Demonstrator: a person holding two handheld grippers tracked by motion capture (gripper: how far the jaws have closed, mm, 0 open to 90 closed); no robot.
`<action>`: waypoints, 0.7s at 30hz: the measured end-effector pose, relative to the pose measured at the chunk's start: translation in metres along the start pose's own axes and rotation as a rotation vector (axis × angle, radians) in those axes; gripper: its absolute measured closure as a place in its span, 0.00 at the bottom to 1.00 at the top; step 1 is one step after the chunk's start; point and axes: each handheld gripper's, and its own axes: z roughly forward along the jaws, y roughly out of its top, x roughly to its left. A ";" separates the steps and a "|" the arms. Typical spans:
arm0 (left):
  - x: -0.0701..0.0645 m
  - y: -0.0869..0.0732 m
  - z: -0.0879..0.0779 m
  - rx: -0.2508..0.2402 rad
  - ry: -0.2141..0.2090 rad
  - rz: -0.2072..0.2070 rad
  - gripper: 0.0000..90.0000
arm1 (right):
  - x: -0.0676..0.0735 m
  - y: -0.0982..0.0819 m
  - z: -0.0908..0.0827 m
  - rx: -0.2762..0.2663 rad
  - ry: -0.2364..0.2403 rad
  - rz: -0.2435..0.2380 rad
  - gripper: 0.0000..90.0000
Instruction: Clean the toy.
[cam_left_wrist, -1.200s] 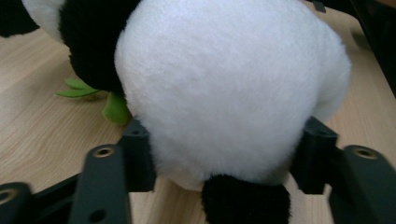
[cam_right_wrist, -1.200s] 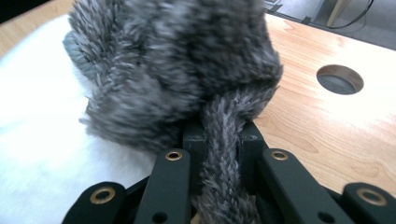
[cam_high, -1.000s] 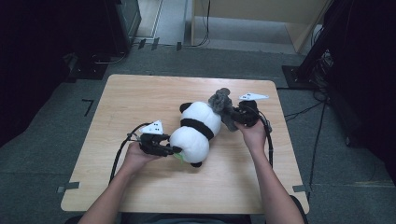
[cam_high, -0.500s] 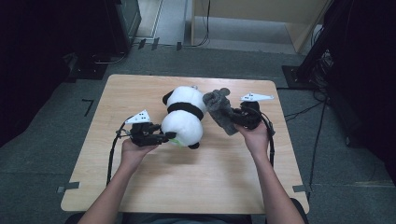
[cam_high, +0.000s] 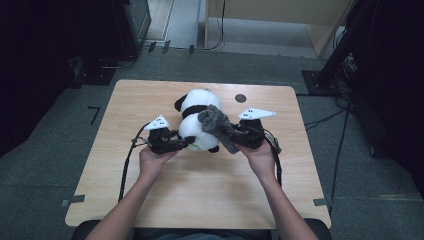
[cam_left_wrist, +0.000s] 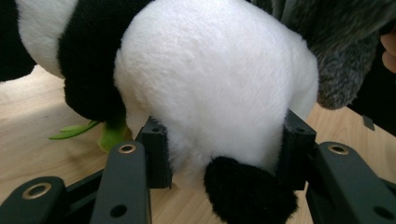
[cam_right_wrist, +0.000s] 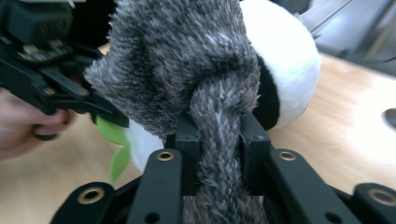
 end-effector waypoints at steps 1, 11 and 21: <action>-0.001 0.001 0.000 0.000 0.003 -0.007 0.55 | 0.004 -0.001 0.001 0.000 -0.020 -0.030 0.83; -0.001 0.003 -0.009 -0.040 0.031 -0.044 0.55 | 0.027 -0.007 0.013 -0.003 0.039 -0.066 0.85; 0.001 0.006 -0.015 -0.056 0.052 -0.066 0.55 | 0.046 -0.020 0.032 0.047 0.107 -0.113 0.85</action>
